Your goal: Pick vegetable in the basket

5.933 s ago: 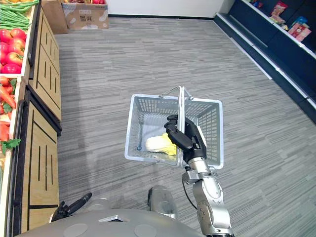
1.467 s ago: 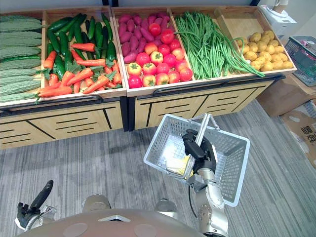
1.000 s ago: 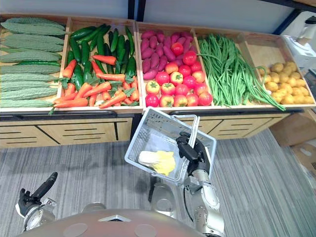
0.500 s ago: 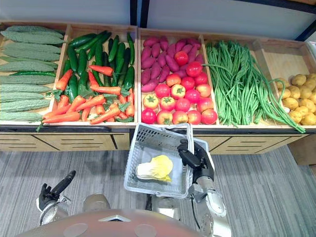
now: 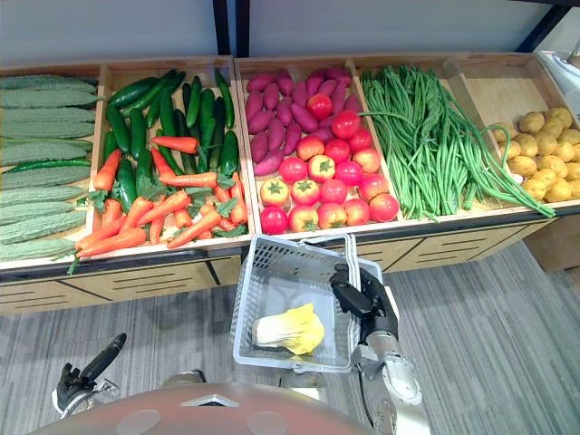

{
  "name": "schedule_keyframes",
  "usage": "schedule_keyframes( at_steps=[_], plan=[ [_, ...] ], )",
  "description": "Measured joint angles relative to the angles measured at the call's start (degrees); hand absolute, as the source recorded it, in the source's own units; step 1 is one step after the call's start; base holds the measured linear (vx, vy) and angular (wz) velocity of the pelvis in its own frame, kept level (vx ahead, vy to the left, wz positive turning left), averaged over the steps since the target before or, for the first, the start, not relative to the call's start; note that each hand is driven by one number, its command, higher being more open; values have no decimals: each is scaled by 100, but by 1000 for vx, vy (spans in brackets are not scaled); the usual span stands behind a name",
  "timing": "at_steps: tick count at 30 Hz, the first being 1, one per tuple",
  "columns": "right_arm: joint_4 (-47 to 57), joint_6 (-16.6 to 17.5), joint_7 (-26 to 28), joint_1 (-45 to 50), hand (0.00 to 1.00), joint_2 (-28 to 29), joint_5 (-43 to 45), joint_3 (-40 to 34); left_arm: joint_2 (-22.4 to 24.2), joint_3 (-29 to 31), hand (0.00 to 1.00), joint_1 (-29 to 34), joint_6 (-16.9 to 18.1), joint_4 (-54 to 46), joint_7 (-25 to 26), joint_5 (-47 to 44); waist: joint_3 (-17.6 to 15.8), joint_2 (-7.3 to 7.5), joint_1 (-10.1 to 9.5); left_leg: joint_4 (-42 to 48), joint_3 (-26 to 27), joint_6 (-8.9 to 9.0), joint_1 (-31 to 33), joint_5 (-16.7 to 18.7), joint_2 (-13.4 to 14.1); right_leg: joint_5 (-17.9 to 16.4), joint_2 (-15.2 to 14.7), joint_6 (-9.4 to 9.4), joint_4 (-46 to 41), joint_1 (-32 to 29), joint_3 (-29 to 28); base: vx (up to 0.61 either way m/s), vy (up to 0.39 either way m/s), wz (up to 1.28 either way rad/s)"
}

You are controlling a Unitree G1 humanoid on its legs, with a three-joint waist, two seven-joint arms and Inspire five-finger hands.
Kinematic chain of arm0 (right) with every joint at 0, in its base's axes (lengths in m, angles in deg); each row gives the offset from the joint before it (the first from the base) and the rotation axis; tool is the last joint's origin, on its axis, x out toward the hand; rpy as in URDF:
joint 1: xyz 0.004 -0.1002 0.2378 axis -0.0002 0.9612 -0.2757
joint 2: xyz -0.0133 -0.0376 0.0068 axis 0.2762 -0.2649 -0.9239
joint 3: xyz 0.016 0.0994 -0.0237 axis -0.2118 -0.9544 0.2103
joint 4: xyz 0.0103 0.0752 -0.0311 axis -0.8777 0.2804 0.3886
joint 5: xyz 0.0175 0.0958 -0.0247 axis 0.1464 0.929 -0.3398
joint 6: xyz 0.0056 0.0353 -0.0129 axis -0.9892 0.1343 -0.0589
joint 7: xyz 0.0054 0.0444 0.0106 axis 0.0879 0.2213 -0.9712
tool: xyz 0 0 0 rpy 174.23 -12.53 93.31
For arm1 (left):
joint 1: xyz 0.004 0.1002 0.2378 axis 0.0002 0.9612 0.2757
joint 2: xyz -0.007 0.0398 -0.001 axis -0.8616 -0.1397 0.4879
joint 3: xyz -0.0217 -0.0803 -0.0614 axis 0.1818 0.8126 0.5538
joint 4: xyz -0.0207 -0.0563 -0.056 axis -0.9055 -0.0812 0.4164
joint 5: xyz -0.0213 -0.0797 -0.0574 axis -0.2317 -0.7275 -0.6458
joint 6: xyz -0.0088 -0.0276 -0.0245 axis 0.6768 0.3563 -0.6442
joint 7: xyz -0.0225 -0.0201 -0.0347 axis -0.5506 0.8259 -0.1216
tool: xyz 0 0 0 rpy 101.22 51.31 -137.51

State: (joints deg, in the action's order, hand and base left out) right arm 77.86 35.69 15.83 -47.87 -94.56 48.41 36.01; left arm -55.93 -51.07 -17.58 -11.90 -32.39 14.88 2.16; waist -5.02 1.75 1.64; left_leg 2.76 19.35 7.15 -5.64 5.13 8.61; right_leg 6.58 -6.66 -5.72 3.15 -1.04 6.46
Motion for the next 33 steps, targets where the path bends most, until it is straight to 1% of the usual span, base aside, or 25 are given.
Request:
schedule_keyframes(
  at_steps=[3, 6, 9, 12, 13, 15, 17, 18, 19, 20, 21, 23, 24, 28, 30, 33],
  plan=[
    [-18, 2, -1, 0, 0, -48, -58, 24, 6, 27, 100, -10, 0, 0, 6, -25, 23, 1, 3, -122, 7, 5, -81, -69, -9, -2, 14, 3, 0, 19, 7, -10, -3, 0],
    [-71, 6, -3, -3, 0, -28, -108, 34, 17, 266, 100, -16, 0, -43, 45, -252, 82, 54, 1, -205, 5, 7, -101, -122, -18, -3, 16, 3, 0, 11, 14, -28, -6, 1],
    [-81, 6, -18, -4, 0, 8, -217, 21, 90, 761, 100, 22, 2, -402, 274, -434, 129, 118, -13, -206, 7, 11, -105, -124, -17, -12, 20, 14, 5, 9, 5, 0, 0, 0],
    [-80, 6, -15, -5, 0, 145, -345, -41, 241, 1383, 100, 107, 34, -1169, 525, -516, 145, 142, -39, -218, 43, 16, -150, -121, -11, -23, 36, 28, 3, 11, -19, -7, -4, -6],
    [-80, 6, -13, -5, 0, 154, -445, -87, 269, 1670, 100, 100, 117, -1551, 713, -514, 150, 144, -88, -219, 84, 22, -177, -112, -6, -23, 46, 29, 0, 18, -45, -12, -3, -11],
    [-80, 6, -14, -4, 0, 153, -477, -137, 268, 1898, 100, 83, 162, -2018, 893, -514, 157, 155, -125, -213, 84, 25, -175, -105, -6, -22, 46, 29, 0, 17, -43, -7, -1, -4],
    [-80, 6, -14, -7, 0, 153, -569, -200, 270, 2159, 100, 87, 303, -2827, 1221, -503, 169, 168, -142, -203, 71, 26, -169, -95, -3, -23, 44, 29, 0, 19, -35, -1, 0, 2],
    [-80, 6, -14, -7, 0, 152, -576, -211, 271, 2210, 100, 85, 348, -3030, 1318, -500, 170, 170, -143, -200, 69, 26, -167, -91, -3, -23, 43, 29, 0, 20, -33, 0, 0, 0],
    [-80, 6, -14, -7, 0, 152, -589, -223, 270, 2292, 100, 86, 407, -3458, 1480, -466, 173, 173, -143, -196, 65, 27, -164, -88, -2, -22, 42, 29, -2, 22, -29, 0, 0, 0],
    [-80, 6, -14, -7, 0, 151, -598, -229, 269, 2311, 100, 85, 442, -3667, 1553, -428, 174, 175, -143, -194, 63, 27, -161, -86, -3, -22, 40, 29, -2, 21, -27, 0, 0, 0],
    [-80, 6, -13, -7, 0, 151, -608, -243, 267, 2323, 100, 84, 503, -4084, 1685, -352, 176, 178, -145, -187, 58, 24, -156, -79, -4, -22, 35, 29, -3, 22, -24, 0, 0, 0],
    [-80, 6, -13, -7, 0, 148, -625, -254, 265, 2337, 100, 52, 513, -4614, 1869, 27, 176, 177, -145, -149, 55, 22, -139, -52, -3, -22, 30, 29, -4, 24, -23, 0, 0, 0],
    [-79, 6, -13, -7, 0, 139, -628, -255, 254, 2333, 100, -13, 528, -5012, 1992, 403, 181, 166, -137, -54, 49, 17, -86, 1, 4, -22, 19, 29, -3, 21, -24, 0, 0, 0],
    [-75, 6, -6, -8, 0, 96, -629, -255, 217, 2211, 100, -174, 530, -5515, 2032, 685, 183, 137, -129, 74, 55, 12, -66, 80, 7, -21, 5, 27, -5, 35, -27, -4, 3, -1],
    [-70, 5, 0, -9, 0, 69, -631, -255, 180, 2063, 100, -222, 530, -5715, 2025, 724, 180, 132, -128, 135, 66, 4, -54, 123, 9, -21, -2, 26, -5, 38, -33, -8, 5, -2],
    [-57, 5, 17, -12, 0, 35, -634, -255, -47, 1686, 100, -248, 531, -5843, 1970, 721, 174, 121, -117, 331, 73, 2, 28, 233, 33, -16, -8, 20, -5, 29, -47, -11, 7, -3]
  ],
)
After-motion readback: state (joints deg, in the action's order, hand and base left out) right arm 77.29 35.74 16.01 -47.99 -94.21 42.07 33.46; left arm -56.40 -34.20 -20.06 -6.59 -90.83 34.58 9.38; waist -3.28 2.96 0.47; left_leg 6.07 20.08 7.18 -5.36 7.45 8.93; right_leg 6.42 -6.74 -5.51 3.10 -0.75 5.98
